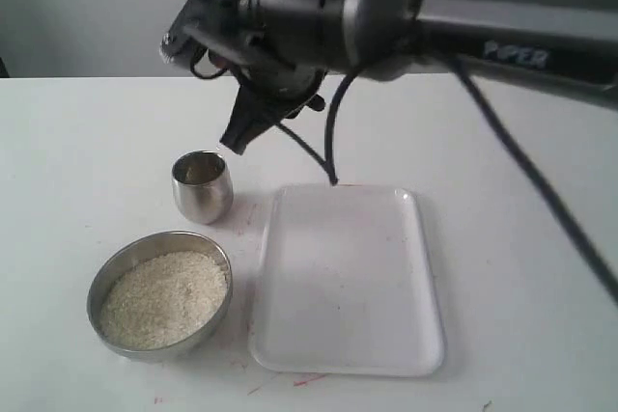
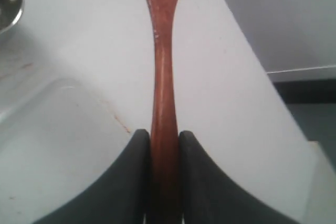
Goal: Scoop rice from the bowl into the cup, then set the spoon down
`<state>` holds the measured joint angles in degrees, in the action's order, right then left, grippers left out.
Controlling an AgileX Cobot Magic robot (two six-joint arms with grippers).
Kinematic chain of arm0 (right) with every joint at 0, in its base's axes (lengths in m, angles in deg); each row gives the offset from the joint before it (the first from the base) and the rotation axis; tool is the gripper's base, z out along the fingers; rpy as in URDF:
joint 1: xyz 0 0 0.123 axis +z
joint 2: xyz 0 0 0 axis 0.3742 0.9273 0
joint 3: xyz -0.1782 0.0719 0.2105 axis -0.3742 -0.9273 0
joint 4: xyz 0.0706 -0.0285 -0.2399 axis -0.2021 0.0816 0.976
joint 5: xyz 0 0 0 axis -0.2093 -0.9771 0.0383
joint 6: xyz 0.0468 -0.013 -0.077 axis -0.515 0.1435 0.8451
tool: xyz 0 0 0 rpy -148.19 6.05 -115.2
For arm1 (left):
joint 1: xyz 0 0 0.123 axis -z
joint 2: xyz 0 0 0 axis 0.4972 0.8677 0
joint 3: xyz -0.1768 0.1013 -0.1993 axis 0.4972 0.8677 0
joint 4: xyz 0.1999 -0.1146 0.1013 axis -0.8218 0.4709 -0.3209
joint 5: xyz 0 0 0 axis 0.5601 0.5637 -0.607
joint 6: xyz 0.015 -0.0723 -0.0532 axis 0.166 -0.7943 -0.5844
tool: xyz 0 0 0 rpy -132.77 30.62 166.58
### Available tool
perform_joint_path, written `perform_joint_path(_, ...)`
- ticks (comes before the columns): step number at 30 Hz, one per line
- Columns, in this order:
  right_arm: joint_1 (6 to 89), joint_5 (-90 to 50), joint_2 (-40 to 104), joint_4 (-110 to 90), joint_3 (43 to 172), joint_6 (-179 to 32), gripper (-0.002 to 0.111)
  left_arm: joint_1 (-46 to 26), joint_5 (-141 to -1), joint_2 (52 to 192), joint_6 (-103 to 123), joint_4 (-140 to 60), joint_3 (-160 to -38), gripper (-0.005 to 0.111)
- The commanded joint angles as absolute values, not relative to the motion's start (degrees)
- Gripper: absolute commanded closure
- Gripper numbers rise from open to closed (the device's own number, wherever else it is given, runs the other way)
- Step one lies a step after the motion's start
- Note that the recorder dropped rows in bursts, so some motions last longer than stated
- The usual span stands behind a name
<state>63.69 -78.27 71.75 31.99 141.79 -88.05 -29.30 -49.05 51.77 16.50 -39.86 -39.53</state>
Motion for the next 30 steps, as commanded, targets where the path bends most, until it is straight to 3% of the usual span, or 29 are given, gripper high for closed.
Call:
perform_joint_path(1,60.72,-77.62,65.70,20.68,141.74,-90.86,0.108,-29.08,-46.28,52.15,16.17,-39.54,-39.01,0.092)
perform_joint_path(10,55.56,-79.31,53.63,10.40,138.75,-91.90,0.108,-29.08,-46.28,52.15,16.17,-39.54,-39.01,0.092)
perform_joint_path(19,49.93,-79.41,43.99,1.31,132.26,-106.74,0.108,-29.08,-46.28,52.15,16.17,-39.54,-39.01,0.092)
perform_joint_path(30,49.96,-74.34,43.94,-5.54,119.05,-113.36,0.108,-29.08,-46.28,52.15,16.17,-39.54,-39.01,0.092)
